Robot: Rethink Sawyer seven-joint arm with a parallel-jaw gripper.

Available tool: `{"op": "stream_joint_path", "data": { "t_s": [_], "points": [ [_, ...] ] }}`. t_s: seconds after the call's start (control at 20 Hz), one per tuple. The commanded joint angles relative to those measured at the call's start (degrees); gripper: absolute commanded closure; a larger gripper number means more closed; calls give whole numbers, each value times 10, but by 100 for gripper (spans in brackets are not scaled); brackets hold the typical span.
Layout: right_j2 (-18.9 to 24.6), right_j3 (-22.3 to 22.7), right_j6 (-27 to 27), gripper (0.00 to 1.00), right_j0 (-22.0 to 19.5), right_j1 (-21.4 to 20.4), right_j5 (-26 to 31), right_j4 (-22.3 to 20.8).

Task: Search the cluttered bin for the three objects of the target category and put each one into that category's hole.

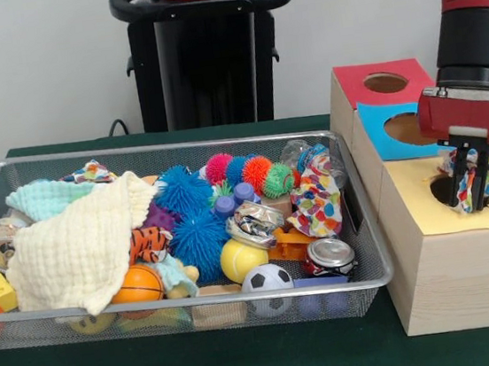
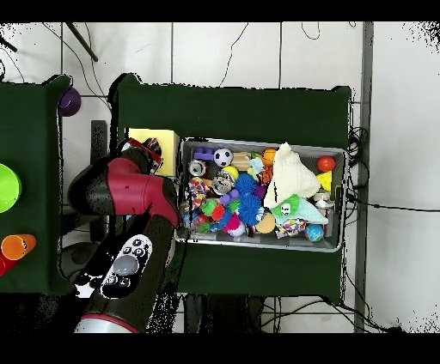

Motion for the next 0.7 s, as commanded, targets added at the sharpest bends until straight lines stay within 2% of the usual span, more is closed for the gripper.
{"op": "stream_joint_path", "data": {
  "t_s": [0.05,0.7],
  "points": [
    [100,57,76,100,-43,91,-23,-8],
    [86,73,82,100,-34,86,-25,-9]
  ]
}}
